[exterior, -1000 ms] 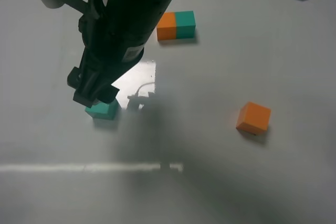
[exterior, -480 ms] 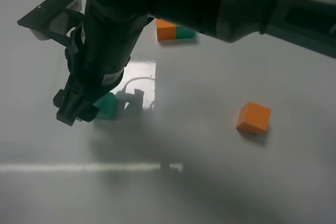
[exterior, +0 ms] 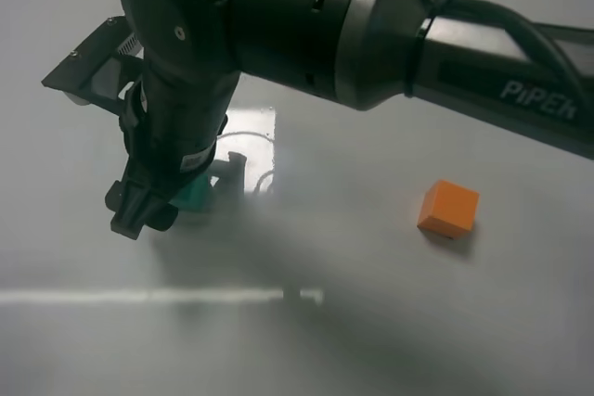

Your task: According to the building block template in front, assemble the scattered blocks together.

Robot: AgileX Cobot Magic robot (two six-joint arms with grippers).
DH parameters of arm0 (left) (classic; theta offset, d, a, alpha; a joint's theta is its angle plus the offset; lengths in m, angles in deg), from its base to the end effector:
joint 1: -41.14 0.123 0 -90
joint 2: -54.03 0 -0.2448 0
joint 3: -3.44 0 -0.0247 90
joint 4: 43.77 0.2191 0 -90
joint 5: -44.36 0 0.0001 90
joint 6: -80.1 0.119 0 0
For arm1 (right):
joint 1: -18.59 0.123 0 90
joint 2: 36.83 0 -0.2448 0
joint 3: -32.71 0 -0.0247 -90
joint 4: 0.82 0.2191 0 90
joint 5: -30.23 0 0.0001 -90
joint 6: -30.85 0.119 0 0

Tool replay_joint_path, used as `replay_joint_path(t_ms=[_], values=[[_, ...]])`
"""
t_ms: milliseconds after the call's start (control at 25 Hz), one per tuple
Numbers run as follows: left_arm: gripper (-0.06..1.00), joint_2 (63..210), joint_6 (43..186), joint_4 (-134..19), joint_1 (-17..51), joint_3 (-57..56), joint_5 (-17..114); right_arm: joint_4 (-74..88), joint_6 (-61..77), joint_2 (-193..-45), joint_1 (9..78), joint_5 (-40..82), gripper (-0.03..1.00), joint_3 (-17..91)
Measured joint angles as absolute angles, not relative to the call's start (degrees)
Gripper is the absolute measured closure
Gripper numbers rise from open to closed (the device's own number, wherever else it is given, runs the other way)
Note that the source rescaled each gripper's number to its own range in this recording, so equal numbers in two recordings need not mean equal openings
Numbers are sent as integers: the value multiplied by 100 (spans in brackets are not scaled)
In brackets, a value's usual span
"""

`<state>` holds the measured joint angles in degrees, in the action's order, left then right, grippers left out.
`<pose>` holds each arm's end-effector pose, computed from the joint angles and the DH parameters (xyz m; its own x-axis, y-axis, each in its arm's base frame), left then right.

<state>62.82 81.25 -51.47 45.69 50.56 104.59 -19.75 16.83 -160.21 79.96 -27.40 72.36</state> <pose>0.0329 -0.0113 0.2519 -0.4364 -0.0815 -0.8961 0.0050 0.9957 -0.0930 0.2315 0.3560 0.2883 -0.0196 -0.8659 -0.4998 -0.8432 0.2830 -0.4572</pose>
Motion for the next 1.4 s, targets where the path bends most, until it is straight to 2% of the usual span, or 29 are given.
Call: replay_joint_path(t_ms=[240, 560, 640, 720, 760, 800, 1000, 1400], values=[[94, 6282, 8141, -5147, 4569, 5056, 10464, -2086, 1738, -16038, 8001, -2738, 7, 7230], [94, 6282, 8142, -5147, 4569, 5056, 10464, -2139, 1812, -16082, 8001, -2732, 16, 7230], [94, 6282, 8142, -5147, 4569, 5056, 10464, -2158, 1824, -16086, 8001, -2728, 23, 7230], [94, 6282, 8142, -5147, 4569, 5056, 10464, -2220, 1831, -16086, 8001, -2728, 32, 7230], [94, 6282, 8142, -5147, 4569, 5056, 10464, -2313, 1836, -16093, 8001, -2728, 45, 7230], [94, 6282, 8142, -5147, 4569, 5056, 10464, -2313, 1836, -16093, 8001, -2728, 45, 7230], [94, 6282, 8137, -5147, 4569, 5056, 10464, -2476, 1831, -16113, 8007, -2721, 97, 7230], [94, 6282, 8137, -5147, 4569, 5056, 10464, -2482, 1711, -16055, 8007, -2755, 97, 7219]])
